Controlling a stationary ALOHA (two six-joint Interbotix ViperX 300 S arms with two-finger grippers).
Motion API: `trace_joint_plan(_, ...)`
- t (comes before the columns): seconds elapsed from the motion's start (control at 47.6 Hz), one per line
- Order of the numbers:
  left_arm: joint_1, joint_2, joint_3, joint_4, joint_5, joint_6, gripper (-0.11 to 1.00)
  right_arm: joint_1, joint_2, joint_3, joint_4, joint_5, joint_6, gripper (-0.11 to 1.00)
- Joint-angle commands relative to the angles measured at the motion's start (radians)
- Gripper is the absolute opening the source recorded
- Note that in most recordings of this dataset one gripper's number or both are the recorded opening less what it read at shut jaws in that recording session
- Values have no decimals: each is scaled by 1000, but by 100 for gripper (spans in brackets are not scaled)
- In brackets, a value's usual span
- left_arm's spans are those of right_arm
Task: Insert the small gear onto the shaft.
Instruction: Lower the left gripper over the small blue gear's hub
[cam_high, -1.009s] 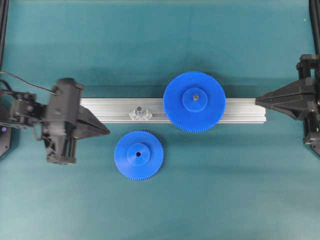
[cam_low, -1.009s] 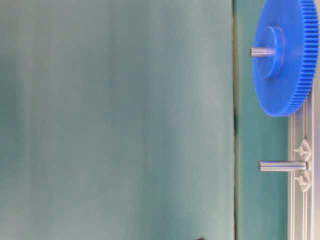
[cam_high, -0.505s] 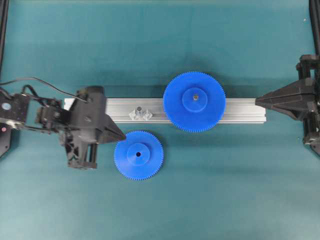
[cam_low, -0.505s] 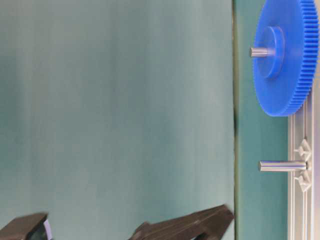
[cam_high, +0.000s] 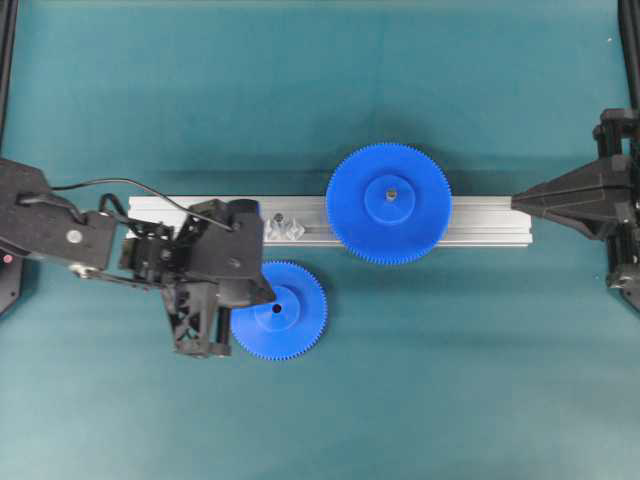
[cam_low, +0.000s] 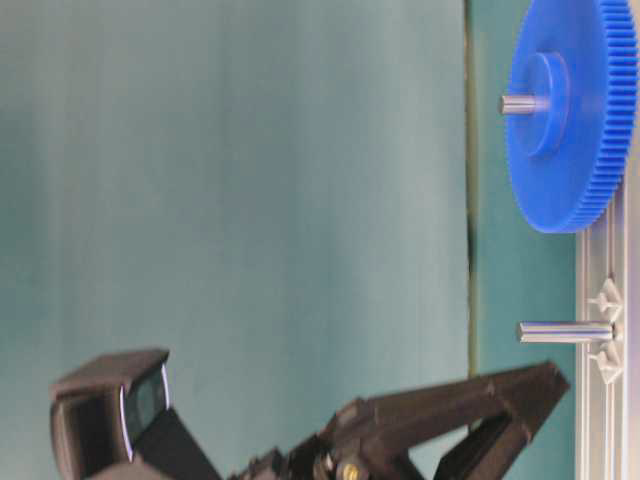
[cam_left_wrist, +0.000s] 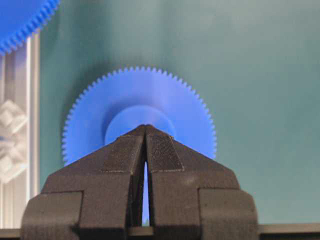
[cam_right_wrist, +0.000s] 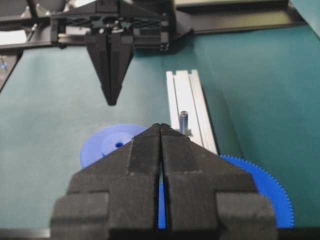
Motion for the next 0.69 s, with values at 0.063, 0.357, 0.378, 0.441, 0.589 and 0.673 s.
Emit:
trace_joint_plan(0.063, -6, 32, -84, 2, 94, -2, -3, -3, 0, -12, 2, 9, 12, -1)
trace_joint_plan(0.357, -11, 92, -147, 2, 189, 3, -3, -6, -18, -12, 2, 23, 12, -1)
trace_joint_plan(0.378, -9, 92, -147, 2, 190, 3, -3, -6, -20, -12, 2, 25, 12, -1)
trace_joint_plan(0.441, -9, 95, -152, 2, 195, 2, -3, -6, -21, -12, 2, 28, 12, -1)
trace_joint_plan(0.589, -12, 103, -164, 3, 201, 0, -3, -6, -25, -12, 2, 37, 12, -1)
trace_joint_plan(0.673, -20, 115, -175, 2, 213, 0, -3, -8, -23, -11, 2, 37, 12, -1)
